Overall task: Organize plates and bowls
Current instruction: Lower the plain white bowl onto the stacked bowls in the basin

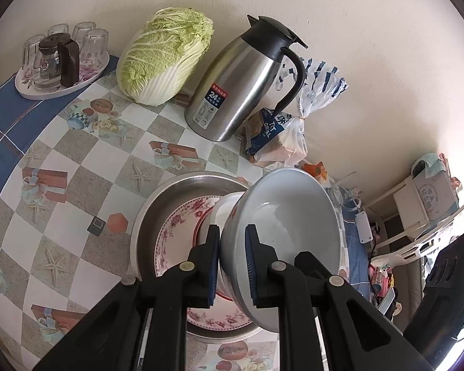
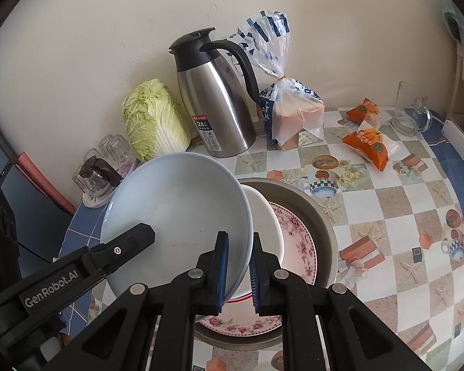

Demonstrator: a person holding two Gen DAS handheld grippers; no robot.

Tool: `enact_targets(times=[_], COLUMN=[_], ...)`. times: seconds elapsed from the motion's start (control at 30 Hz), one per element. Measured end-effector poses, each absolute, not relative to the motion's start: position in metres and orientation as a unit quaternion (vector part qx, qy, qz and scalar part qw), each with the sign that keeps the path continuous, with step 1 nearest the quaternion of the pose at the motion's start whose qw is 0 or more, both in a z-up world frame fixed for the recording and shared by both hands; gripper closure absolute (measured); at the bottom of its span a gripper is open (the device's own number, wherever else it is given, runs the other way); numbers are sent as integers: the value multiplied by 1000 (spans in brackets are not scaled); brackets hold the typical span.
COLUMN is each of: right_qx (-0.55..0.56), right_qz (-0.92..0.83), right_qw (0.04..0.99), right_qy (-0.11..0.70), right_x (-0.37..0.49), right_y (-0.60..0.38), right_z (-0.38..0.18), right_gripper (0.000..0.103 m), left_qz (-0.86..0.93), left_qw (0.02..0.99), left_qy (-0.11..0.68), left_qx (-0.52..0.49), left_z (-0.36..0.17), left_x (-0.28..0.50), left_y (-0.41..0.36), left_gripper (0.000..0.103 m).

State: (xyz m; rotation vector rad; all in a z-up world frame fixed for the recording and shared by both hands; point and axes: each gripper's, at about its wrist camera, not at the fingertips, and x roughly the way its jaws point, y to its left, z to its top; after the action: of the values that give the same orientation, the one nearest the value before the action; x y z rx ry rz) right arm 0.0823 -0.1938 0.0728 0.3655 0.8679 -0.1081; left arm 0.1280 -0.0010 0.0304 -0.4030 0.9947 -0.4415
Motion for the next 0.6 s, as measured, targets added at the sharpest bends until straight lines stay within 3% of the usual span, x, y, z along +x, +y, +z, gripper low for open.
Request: enact_targets(times=[0.6], right_qx=[176], right_qz=[-67], right_qw=[882], right_qy=[432], right_x=[91], right_y=[-201], right_z=[55], right_gripper=[89], left_qz=[-203], left_qw=[833], left_qy=[485], left_qx=[-174], left_z=[18], left_x=[134], left_y=[-11], left_gripper=[88])
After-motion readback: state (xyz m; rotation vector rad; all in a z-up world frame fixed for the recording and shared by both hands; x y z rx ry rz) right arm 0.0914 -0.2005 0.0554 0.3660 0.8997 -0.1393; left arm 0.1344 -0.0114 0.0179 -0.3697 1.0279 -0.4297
